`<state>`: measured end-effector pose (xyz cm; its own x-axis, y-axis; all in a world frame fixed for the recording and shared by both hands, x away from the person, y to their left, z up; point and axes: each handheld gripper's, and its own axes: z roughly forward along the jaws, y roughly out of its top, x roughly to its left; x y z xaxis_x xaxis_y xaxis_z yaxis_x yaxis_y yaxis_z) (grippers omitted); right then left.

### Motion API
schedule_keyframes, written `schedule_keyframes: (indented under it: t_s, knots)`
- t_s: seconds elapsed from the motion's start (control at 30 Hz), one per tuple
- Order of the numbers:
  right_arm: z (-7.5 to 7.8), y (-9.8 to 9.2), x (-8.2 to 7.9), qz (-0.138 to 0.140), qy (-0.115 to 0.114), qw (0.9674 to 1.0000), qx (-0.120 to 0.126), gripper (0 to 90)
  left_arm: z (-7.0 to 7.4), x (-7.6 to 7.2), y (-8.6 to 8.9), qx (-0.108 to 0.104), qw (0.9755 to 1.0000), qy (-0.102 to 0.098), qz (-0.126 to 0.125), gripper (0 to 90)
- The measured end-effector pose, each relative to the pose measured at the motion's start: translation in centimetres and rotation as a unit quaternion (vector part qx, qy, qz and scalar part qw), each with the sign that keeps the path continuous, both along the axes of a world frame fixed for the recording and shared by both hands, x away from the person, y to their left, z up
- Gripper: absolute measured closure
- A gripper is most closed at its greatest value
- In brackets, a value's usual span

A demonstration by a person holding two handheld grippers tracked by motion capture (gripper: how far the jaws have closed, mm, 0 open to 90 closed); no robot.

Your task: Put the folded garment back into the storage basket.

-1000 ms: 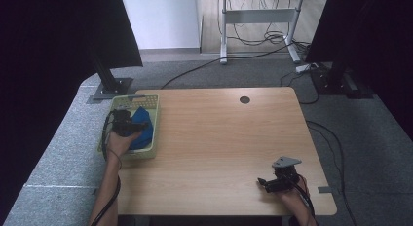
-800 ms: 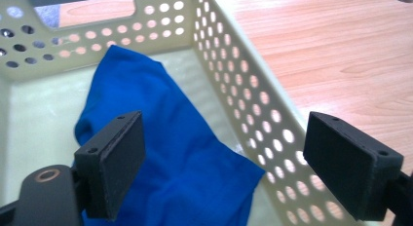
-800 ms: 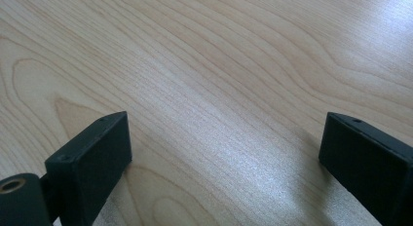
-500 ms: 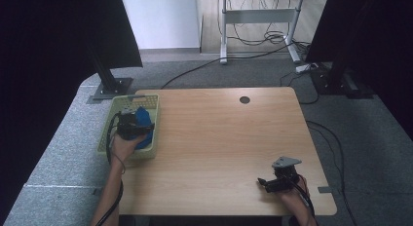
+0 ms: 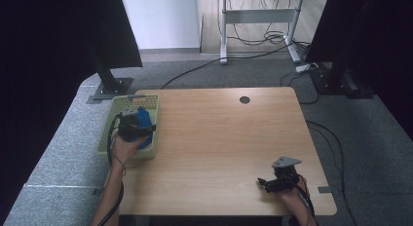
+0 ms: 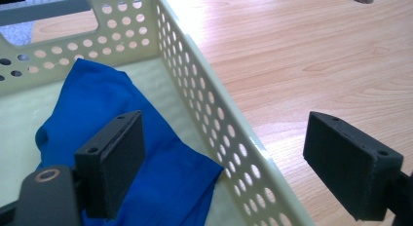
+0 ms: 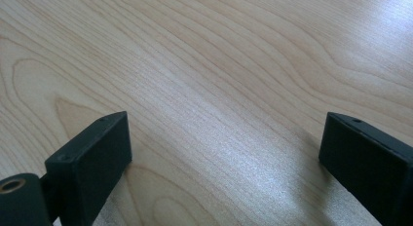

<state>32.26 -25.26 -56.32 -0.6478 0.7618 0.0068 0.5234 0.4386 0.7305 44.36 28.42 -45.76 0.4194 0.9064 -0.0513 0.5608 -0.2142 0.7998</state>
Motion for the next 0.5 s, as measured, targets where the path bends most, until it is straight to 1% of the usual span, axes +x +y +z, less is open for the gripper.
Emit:
schedule_keyframes:
  t_s: [0.07, 0.17, 0.2, 0.37, 0.43, 0.47, 0.5]
  knots:
    - [0.0, 0.0, 0.0, 0.000, 0.000, 1.0000, 0.000, 4.7, 0.0, -0.5, -0.5, -0.003, 1.0000, -0.003, -0.007, 15.7]
    - [0.0, 0.0, 0.0, 0.000, 0.000, 1.0000, 0.000, 4.7, 0.0, -0.5, -0.5, -0.003, 1.0000, -0.003, -0.007, 15.7]
    - [0.0, 0.0, 0.0, 0.000, 0.000, 1.0000, 0.000, 4.7, -0.1, -0.9, -1.0, -0.004, 0.9999, -0.005, -0.013, 15.7]
    - [0.0, 0.0, 0.0, 0.000, 0.000, 1.0000, 0.000, 4.7, -0.5, -1.4, -1.8, -0.008, 0.9997, -0.005, -0.021, 15.7]
    - [0.0, 0.0, 0.0, 0.000, 0.000, 1.0000, 0.000, 4.7, -0.5, -1.4, -1.8, -0.008, 0.9997, -0.005, -0.021, 15.6]
    - [0.0, 0.0, 0.0, 0.000, 0.000, 1.0000, 0.000, 4.7, -0.7, -1.8, -2.2, -0.011, 0.9996, -0.006, -0.026, 15.6]
    - [0.0, 0.0, 0.0, 0.000, 0.000, 1.0000, 0.000, 4.7, -0.7, -1.8, -2.2, -0.011, 0.9996, -0.006, -0.026, 15.7]
